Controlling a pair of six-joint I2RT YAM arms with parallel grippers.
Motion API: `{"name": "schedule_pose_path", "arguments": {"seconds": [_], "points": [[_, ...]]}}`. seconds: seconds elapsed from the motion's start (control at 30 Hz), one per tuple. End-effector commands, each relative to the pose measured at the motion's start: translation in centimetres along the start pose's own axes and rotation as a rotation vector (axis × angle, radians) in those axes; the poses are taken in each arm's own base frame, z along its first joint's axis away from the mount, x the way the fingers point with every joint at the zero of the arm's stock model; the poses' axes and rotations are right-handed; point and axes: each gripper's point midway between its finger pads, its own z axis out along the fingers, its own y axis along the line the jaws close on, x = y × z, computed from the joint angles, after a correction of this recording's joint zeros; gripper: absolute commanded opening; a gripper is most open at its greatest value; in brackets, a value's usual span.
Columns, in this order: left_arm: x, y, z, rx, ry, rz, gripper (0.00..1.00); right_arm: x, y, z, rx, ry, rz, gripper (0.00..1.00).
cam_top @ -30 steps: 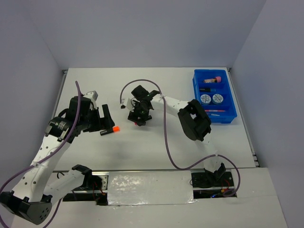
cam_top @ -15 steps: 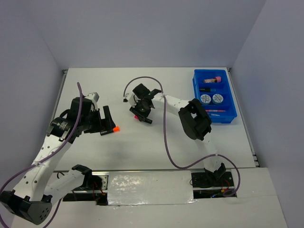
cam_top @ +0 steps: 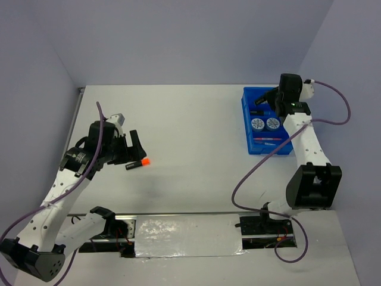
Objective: Sort the stationery into containers
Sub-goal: Place the stationery in the storage box.
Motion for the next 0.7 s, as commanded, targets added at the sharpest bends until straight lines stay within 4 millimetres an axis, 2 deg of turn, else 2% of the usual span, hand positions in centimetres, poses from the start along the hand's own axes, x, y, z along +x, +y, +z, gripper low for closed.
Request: {"name": "schedule_pose_path", "arguments": {"seconds": [0.0,0.1,0.13,0.2,0.33,0.5,0.67], "points": [[-0.4,-0.7,0.5,0.039,-0.017,-0.020,0.99,1.2,-4.9,3.7,0.201,0.000,0.355,0.00],[-0.6,-1.0,0.5,0.046,-0.015,-0.024,0.99,0.7,-4.5,5.9,0.180,0.011,0.426,0.00],[-0.6,-1.0,0.5,0.046,-0.015,-0.022,0.99,0.3,-4.0,5.7,0.171,0.005,0.441,0.00],[-0.8,-0.8,0.4,0.033,-0.022,-0.019,0.99,1.0,-5.4,7.0,0.253,0.018,0.495,0.00],[-1.1,-0.7,-0.2,0.021,-0.032,-0.016,0.99,1.4,-6.4,9.3,0.274,0.004,0.563,0.00],[-0.9,0.1,-0.7,-0.015,-0.033,-0.014,0.99,1.4,-6.7,11.6,0.281,0.005,0.546,0.01],[-0.5,0.3,-0.8,-0.024,-0.019,-0.017,0.99,0.5,-6.9,12.9,0.282,-0.017,0.525,0.05]]}}
